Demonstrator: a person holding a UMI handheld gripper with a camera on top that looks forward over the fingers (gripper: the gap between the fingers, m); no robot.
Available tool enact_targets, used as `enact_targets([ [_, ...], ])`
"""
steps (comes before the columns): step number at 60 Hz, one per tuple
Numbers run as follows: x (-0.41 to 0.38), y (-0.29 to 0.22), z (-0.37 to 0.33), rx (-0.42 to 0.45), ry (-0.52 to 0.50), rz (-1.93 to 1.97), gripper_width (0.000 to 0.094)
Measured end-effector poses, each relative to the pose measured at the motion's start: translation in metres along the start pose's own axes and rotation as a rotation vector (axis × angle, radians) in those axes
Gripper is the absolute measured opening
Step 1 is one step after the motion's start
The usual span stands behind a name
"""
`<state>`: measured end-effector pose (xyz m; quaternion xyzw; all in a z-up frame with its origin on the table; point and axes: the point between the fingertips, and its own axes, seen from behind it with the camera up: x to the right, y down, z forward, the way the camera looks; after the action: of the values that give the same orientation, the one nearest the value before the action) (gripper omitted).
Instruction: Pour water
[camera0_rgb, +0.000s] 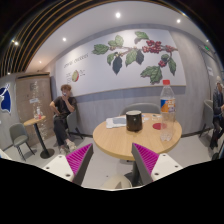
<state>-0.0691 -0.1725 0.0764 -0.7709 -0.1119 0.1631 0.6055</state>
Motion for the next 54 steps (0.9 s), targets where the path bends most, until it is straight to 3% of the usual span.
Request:
enact_targets([
  [17, 0.024, 0.007, 0.017, 0.045, 0.075, 0.007, 0.0834],
  [20, 0.059, -0.025, 0.019, 0.041, 0.090, 0.003, 0.0836],
  [27, 0.101, -0.016, 0.039, 0.056, 0.171, -0.014, 0.0833],
  [28, 0.120, -0.034, 0.042, 0.045, 0.181, -0.017, 0.0837],
  [41, 0.219, -0.052, 0.097, 0.059, 0.310, -0.043, 0.0836],
  [51, 0.250, -0.065, 0.142, 0.100, 0.308, -0.005, 0.0834],
  [54, 0.253, -0.070, 0.156, 0.107, 0.303, 0.005, 0.0791],
])
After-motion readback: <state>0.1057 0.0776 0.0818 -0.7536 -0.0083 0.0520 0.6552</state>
